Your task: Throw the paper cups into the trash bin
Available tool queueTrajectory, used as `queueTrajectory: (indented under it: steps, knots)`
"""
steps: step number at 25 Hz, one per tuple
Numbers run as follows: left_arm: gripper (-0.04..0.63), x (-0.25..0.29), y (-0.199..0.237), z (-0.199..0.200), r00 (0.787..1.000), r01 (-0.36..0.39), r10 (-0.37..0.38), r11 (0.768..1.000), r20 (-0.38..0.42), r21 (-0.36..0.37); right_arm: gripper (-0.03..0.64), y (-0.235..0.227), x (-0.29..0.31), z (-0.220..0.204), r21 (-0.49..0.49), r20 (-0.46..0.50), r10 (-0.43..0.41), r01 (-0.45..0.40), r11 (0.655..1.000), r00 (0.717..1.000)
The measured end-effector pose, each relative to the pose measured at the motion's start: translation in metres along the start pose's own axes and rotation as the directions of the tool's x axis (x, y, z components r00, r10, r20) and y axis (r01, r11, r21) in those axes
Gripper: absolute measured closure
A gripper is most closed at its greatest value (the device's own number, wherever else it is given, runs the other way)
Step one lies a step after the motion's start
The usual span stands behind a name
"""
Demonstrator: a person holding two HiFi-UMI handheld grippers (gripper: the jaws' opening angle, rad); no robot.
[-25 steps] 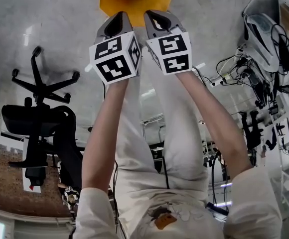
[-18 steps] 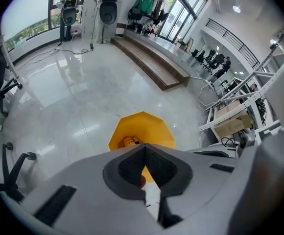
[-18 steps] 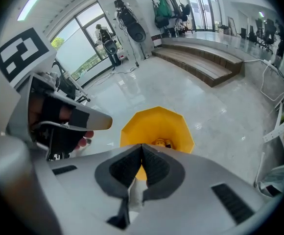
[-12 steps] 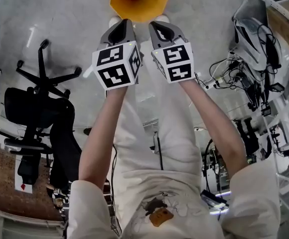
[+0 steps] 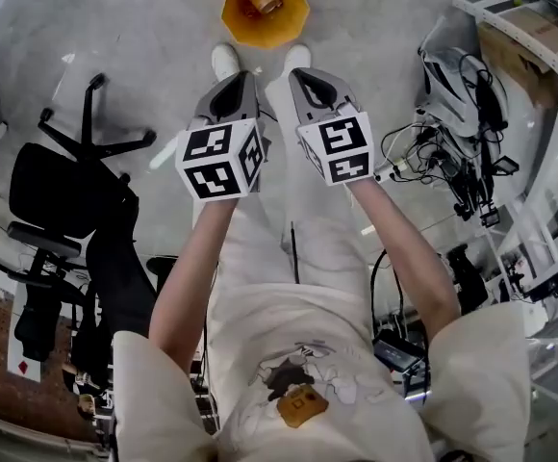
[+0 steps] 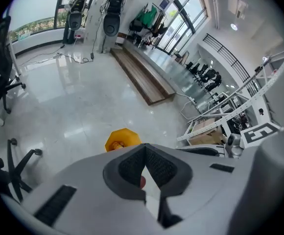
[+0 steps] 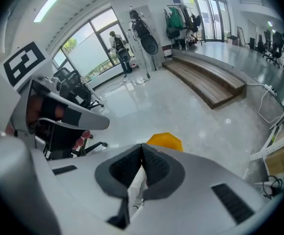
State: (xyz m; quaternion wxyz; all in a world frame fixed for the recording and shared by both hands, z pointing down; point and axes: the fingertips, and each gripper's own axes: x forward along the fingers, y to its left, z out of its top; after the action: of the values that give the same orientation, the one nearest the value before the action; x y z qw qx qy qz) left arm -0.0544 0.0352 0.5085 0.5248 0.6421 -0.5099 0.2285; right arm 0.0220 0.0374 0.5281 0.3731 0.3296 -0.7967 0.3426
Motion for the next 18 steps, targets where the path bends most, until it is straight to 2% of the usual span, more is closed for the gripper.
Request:
queueTrajectory:
  steps: [6,11,18]
  knots:
    - [0.589,-0.077,-0.027,0.031,0.998,0.029,-0.03,0.999,0.055,0.015,0.609,0.029,-0.077,0.051,-0.019,0.069,0.022,-0.02,1.0,0.997]
    - [0.591,-0.137,-0.052,0.054,0.993,0.062,-0.062,0.998,0.103,0.0,0.609,0.05,-0.136,0.09,-0.036,0.115,0.028,-0.023,0.999,0.993]
    - [0.59,-0.226,-0.101,0.097,0.975,0.088,-0.099,0.994,0.198,0.062,0.609,0.074,-0.208,0.15,-0.067,0.187,0.058,-0.047,0.997,0.981]
